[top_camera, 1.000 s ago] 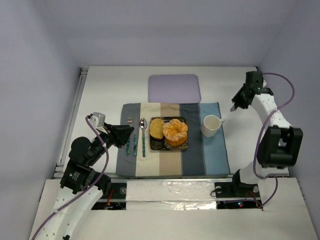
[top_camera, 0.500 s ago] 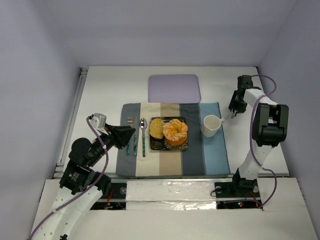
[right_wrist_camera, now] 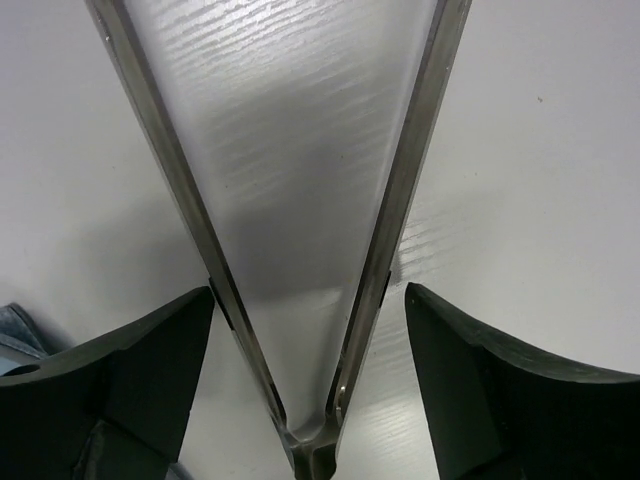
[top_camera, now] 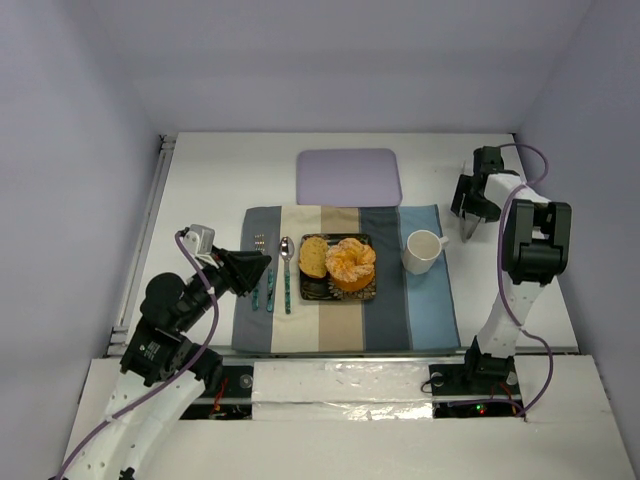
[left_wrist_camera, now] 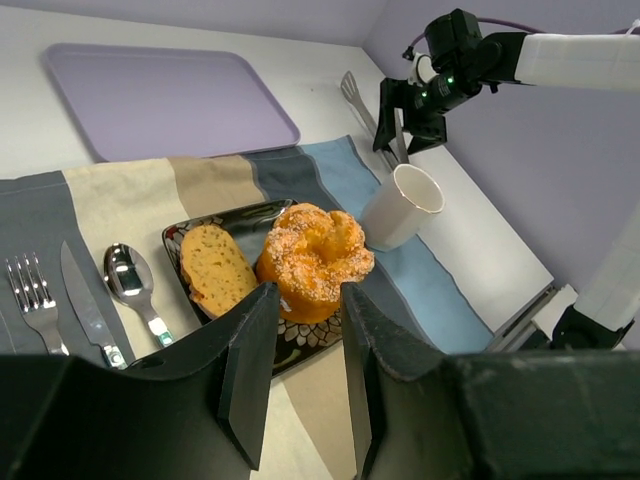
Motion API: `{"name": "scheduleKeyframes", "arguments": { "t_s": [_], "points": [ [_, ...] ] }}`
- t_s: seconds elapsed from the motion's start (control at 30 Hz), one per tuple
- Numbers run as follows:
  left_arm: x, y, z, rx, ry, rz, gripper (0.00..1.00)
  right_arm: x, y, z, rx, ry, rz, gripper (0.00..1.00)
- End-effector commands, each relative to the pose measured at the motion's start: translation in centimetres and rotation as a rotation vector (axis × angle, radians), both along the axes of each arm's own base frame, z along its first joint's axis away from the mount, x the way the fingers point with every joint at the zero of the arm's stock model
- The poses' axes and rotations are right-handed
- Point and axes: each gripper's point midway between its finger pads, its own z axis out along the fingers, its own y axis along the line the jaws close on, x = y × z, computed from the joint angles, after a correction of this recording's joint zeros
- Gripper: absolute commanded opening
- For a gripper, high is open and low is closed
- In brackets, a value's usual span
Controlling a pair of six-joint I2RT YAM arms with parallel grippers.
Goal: Place the bread
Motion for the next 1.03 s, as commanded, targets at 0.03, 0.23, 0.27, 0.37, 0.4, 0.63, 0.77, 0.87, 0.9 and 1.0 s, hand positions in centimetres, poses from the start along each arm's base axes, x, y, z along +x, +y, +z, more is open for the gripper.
{"name": "scheduleKeyframes", "arguments": {
  "t_s": [0.03, 0.23, 0.27, 0.37, 0.4, 0.63, 0.77, 0.87, 0.9, 1.0],
  "points": [
    [0.1, -0.1, 0.8, -0.008, -0.027, -0.002, 0.29, 2.4, -0.6, 2.7, -0.031, -0.089, -0.014, 0.86],
    [0.1, -0.2, 0.8, 0.001, -0.030, -0.011, 0.49, 4.5, 0.3, 14.6, 0.058, -0.441, -0.128, 0.92],
    [0.1, -0.2, 0.9, 0.002, -0.034, -0.011, 0.53, 4.2, 0.9, 15.8, 0.111, -0.494, -0.168, 0.91],
    [0.1, -0.1, 1.0, 0.001, -0.040, -0.004, 0.66, 2.7, 6.0, 22.8, 0.292, -0.695, -0.082, 0.81],
    [0.2, 0.0, 0.9, 0.002, -0.038, 0.004, 0.70, 0.9, 8.3, 25.2, 0.393, -0.776, -0.033, 0.73],
    [0.5, 0.4, 1.0, -0.001, -0.039, 0.035, 0.80, -11.8, 21.2, 31.0, 0.736, -0.961, 0.369, 0.00],
    [0.5, 0.5, 1.1, -0.004, -0.047, 0.039, 0.80, -17.4, 25.2, 30.1, 0.882, -0.898, 0.552, 0.00],
    [0.6, 0.4, 0.9, 0.000, -0.044, 0.035, 0.80, -19.6, 27.2, 28.2, 0.933, -0.807, 0.627, 0.00],
    [0.7, 0.3, 0.7, 0.003, -0.037, 0.033, 0.80, -20.5, 28.5, 27.6, 0.954, -0.763, 0.667, 0.00],
    [1.2, 0.5, 0.1, 0.023, -0.012, 0.054, 0.80, -21.7, 31.4, 25.8, 0.949, -0.675, 0.730, 0.00]
  ]
}}
